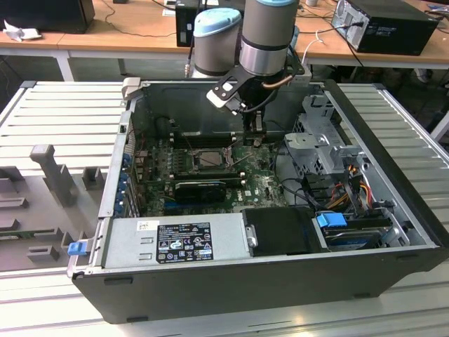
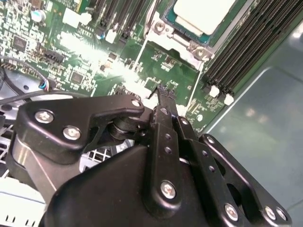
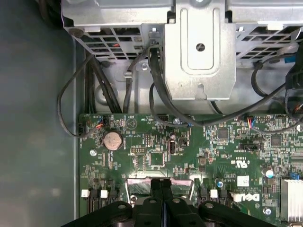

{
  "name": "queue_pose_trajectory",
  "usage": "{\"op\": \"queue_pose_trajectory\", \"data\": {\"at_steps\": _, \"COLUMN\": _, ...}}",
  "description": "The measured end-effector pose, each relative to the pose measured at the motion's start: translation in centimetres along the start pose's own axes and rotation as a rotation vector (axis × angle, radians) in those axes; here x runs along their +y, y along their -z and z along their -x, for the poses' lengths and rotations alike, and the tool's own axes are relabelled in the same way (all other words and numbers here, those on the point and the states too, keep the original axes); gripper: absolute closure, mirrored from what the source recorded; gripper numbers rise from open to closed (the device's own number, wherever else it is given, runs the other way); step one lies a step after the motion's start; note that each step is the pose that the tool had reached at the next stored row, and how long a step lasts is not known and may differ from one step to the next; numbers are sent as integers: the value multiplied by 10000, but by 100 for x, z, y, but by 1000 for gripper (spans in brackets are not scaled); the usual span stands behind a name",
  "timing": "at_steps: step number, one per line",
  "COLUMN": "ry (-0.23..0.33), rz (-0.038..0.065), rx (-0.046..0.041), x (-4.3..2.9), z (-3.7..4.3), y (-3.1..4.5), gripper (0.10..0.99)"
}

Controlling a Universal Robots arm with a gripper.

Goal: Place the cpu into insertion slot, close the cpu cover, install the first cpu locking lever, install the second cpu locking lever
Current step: 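Close the cpu cover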

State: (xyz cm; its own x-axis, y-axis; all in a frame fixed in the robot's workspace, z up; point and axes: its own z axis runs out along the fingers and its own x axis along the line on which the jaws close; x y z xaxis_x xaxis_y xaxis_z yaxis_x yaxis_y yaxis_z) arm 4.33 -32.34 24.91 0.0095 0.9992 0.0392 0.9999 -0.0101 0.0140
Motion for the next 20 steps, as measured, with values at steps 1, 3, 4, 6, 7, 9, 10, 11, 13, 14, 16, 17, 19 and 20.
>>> {"op": "queue_pose_trajectory", "data": {"at_steps": 1, "ry": 9, "rz": 1, "rx": 0, "x": 24, "z": 0, "y": -6, "gripper": 980}}
{"op": "queue_pose_trajectory", "data": {"at_steps": 3, "ry": 26, "rz": -7, "rx": -3, "x": 45, "z": 0, "y": -3, "gripper": 980}}
{"op": "queue_pose_trajectory", "data": {"at_steps": 4, "ry": 41, "rz": -32, "rx": 1, "x": 65, "z": -1, "y": 10, "gripper": 980}}
{"op": "queue_pose_trajectory", "data": {"at_steps": 6, "ry": 42, "rz": -86, "rx": 2, "x": 120, "z": -2, "y": 14, "gripper": 980}}
{"op": "queue_pose_trajectory", "data": {"at_steps": 7, "ry": 42, "rz": -130, "rx": 0, "x": 164, "z": -2, "y": 14, "gripper": 980}}
{"op": "queue_pose_trajectory", "data": {"at_steps": 9, "ry": 39, "rz": -225, "rx": -1, "x": 263, "z": -4, "y": 12, "gripper": 980}}
{"op": "queue_pose_trajectory", "data": {"at_steps": 10, "ry": 37, "rz": -255, "rx": -1, "x": 297, "z": -5, "y": 12, "gripper": 980}}
{"op": "queue_pose_trajectory", "data": {"at_steps": 11, "ry": 37, "rz": -266, "rx": -1, "x": 323, "z": -5, "y": 10, "gripper": 980}}
{"op": "queue_pose_trajectory", "data": {"at_steps": 13, "ry": 38, "rz": -271, "rx": 0, "x": 337, "z": -5, "y": -11, "gripper": 980}}
{"op": "queue_pose_trajectory", "data": {"at_steps": 14, "ry": 42, "rz": -272, "rx": -1, "x": 336, "z": -4, "y": -26, "gripper": 980}}
{"op": "queue_pose_trajectory", "data": {"at_steps": 16, "ry": 58, "rz": -273, "rx": -2, "x": 327, "z": -1, "y": -50, "gripper": 980}}
{"op": "queue_pose_trajectory", "data": {"at_steps": 17, "ry": 86, "rz": -277, "rx": -3, "x": 323, "z": -1, "y": -53, "gripper": 980}}
{"op": "queue_pose_trajectory", "data": {"at_steps": 19, "ry": 115, "rz": -279, "rx": 0, "x": 310, "z": -1, "y": -57, "gripper": 980}}
{"op": "queue_pose_trajectory", "data": {"at_steps": 20, "ry": 101, "rz": -279, "rx": 1, "x": 297, "z": -1, "y": -58, "gripper": 980}}
